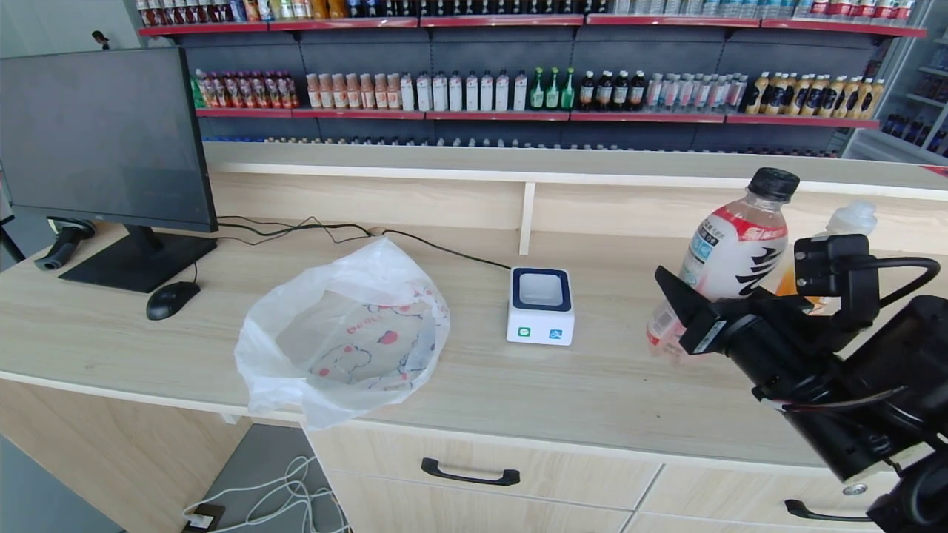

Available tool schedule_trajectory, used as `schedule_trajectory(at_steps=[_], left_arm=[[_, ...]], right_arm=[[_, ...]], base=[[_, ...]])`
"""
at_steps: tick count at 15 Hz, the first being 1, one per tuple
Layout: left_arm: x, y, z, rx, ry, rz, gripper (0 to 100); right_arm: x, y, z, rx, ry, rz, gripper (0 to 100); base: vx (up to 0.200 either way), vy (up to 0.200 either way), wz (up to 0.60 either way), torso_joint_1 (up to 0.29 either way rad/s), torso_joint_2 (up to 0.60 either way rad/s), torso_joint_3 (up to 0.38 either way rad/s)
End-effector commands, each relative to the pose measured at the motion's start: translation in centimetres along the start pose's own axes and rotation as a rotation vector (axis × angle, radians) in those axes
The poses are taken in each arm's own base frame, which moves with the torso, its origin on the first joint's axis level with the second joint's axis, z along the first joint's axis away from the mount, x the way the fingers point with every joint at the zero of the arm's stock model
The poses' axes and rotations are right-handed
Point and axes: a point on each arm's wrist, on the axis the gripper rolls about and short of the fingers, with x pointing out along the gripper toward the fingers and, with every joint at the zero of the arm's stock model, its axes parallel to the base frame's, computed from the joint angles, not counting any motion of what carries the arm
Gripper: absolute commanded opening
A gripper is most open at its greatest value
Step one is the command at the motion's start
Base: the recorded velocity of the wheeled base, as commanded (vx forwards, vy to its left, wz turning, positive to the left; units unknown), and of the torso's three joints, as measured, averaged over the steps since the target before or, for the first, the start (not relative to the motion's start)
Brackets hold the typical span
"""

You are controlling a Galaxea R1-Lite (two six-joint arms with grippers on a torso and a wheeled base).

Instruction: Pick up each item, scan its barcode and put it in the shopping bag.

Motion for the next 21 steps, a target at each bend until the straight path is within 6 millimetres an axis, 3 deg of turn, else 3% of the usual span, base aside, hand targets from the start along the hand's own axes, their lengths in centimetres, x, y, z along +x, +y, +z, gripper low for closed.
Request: schedule_trajectory(at_steps=[1, 4, 9, 12, 15, 21], left_arm=[[0.0, 0.0, 0.0, 0.000, -0.001, -0.001, 100], [0.0, 0.0, 0.0, 0.000, -0.001, -0.001, 100], [0.0, 0.0, 0.0, 0.000, -0.001, 0.002, 100], [0.0, 0.0, 0.0, -0.003, -0.001, 0.000, 100], [0.0, 0.0, 0.0, -0.022, -0.001, 0.002, 100], [0.0, 0.0, 0.0, -0.032, -0.001, 0.002, 100]], right_arm=[[-1.9, 0.0, 1.7, 0.020, -0.045, 0.019, 0], [-3.8, 0.3, 3.0, 0.041, -0.082, 0.059, 0], [-5.8, 4.2, 3.6, 0.114, -0.087, 0.313, 0], [-6.8, 6.5, 4.1, 0.304, -0.062, 0.469, 0], [-7.2, 6.7, 3.8, 0.405, -0.002, 0.646, 0], [-7.6, 7.3, 4.3, 0.639, 0.073, 0.721, 0]], base=[[0.000, 0.000, 0.00, 0.000, 0.00, 0.000], [0.000, 0.000, 0.00, 0.000, 0.00, 0.000], [0.000, 0.000, 0.00, 0.000, 0.00, 0.000], [0.000, 0.000, 0.00, 0.000, 0.00, 0.000], [0.000, 0.000, 0.00, 0.000, 0.00, 0.000], [0.000, 0.000, 0.00, 0.000, 0.00, 0.000]])
